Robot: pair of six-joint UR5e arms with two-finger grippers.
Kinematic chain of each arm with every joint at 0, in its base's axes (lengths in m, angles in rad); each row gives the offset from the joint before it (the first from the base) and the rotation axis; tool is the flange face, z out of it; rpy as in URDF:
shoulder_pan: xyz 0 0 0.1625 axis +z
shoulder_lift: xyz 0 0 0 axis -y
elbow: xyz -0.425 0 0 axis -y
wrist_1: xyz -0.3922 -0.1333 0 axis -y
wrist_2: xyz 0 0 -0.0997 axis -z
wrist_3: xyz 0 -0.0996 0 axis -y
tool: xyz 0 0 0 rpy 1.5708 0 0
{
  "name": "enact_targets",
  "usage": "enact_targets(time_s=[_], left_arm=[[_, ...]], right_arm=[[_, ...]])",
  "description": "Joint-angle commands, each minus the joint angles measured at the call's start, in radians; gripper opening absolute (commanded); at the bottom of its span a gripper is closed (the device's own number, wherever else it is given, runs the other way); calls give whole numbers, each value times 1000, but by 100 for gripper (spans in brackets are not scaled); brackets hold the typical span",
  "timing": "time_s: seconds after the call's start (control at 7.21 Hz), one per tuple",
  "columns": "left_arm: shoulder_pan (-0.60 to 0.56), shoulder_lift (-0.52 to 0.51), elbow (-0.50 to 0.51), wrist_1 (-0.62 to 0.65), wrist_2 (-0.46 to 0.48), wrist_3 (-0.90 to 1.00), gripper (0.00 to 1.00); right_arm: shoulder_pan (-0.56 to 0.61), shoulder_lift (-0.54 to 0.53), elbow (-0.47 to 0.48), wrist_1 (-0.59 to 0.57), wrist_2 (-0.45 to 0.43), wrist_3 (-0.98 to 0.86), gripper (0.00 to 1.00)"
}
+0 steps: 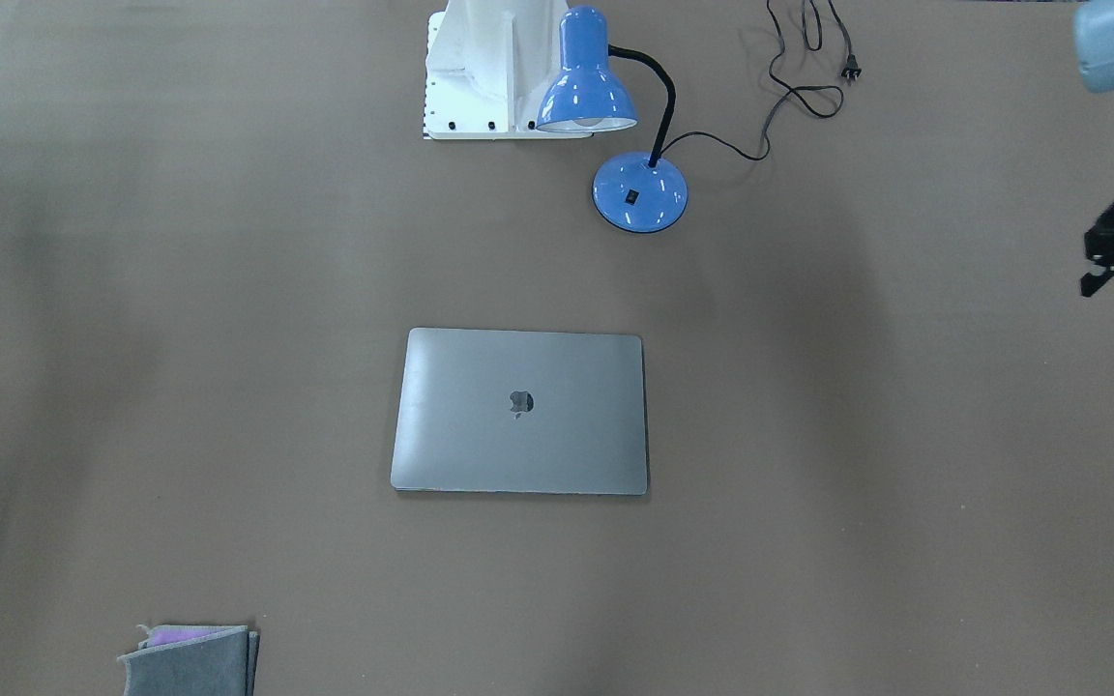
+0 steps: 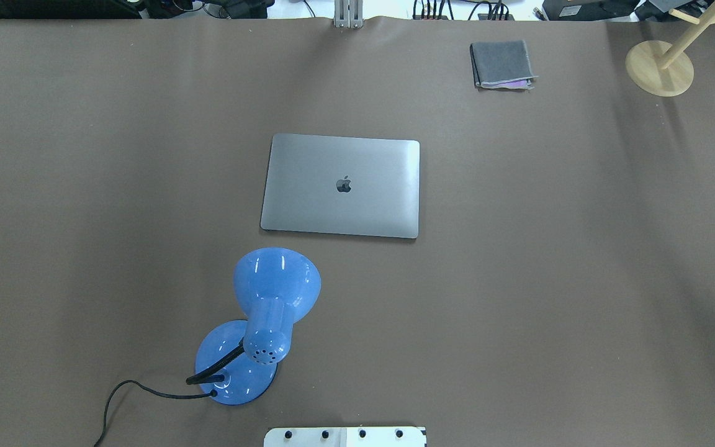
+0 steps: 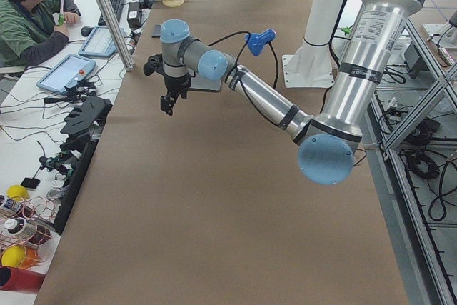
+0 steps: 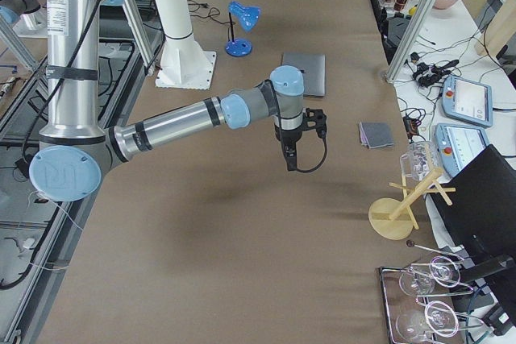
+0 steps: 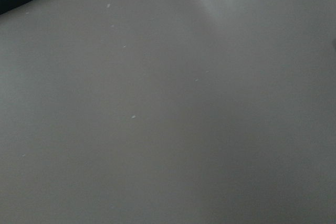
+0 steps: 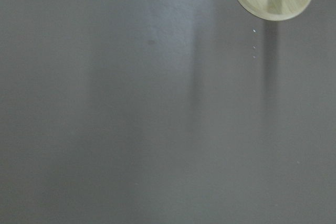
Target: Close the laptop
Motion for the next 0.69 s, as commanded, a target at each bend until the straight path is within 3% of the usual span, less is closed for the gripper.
enact_targets(time_s=[0.0, 0.28, 0.55], left_arm=[[-86, 83, 182, 2, -35, 309, 99], [-202, 143, 283, -9, -35, 439, 99], [-244, 181, 282, -24, -35, 425, 99]], right_arm=[[140, -97, -92, 3, 32, -235, 100], [159, -160, -137, 14, 14, -273, 100], [162, -162, -153, 15, 15, -276, 100]])
